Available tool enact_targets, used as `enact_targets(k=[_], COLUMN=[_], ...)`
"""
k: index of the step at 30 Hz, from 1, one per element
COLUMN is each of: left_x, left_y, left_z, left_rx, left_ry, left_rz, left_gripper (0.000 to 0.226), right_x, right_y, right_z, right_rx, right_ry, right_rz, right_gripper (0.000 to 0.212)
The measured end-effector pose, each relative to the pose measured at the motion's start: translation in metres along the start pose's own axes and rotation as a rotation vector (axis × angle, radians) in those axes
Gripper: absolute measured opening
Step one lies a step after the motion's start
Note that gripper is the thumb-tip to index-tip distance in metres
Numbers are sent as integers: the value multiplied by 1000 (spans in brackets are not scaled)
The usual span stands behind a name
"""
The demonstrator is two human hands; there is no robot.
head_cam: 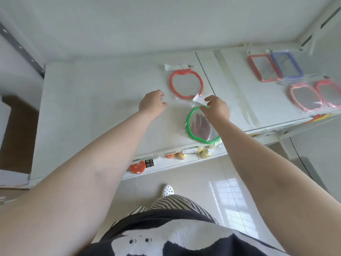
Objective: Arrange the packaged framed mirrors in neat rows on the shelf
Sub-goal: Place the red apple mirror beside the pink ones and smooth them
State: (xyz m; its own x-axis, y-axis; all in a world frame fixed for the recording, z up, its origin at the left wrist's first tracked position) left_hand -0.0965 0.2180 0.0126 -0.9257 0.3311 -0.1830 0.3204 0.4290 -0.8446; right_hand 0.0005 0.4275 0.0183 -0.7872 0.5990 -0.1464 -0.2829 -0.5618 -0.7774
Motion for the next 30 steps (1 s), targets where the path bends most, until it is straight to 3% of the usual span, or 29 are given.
enact_targets(k=[10, 13, 15, 16, 18, 23, 30], left_x=[66, 81, 88, 91, 98, 101, 92], left_y=[34, 44, 50, 51, 56, 67, 38], left_z=[-16, -22, -25, -27, -27, -30, -21], left_rx=[-33, -59, -105, -143, -304, -738, -1011], left_ry=[-67, -98, -119, -133, -189, -321, -379], left_rz=[37, 35, 17, 12, 28, 70, -67], left_gripper=[57, 49, 30, 18, 15, 20, 28], right_x=[83, 99, 105, 107, 112, 116, 113], right_y=[4, 13, 19, 23, 29, 41, 49], right_z=[-11, -15, -17, -17, -16, -6, 26], right_rx=[6, -86, -138, -160, -194, -159, -33], right_ry=[14, 10, 16, 22, 38, -3, -185], right_rz=[-31, -44, -40, -35, -18, 3, 34], right_gripper=[43, 44, 44, 42, 33, 26, 29])
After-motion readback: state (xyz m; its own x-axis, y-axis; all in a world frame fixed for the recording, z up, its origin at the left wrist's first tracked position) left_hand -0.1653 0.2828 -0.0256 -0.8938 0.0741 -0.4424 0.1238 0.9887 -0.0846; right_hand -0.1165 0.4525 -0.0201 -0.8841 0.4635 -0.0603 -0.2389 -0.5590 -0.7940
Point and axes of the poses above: each hand's wrist, its own x-axis towards the middle knuckle, its own y-axis out of the palm, z = x × y, the point moved 3 cm from there along x, towards the middle knuckle, and after that the axes turned 8 degrees about x, right-handed, at the moved point
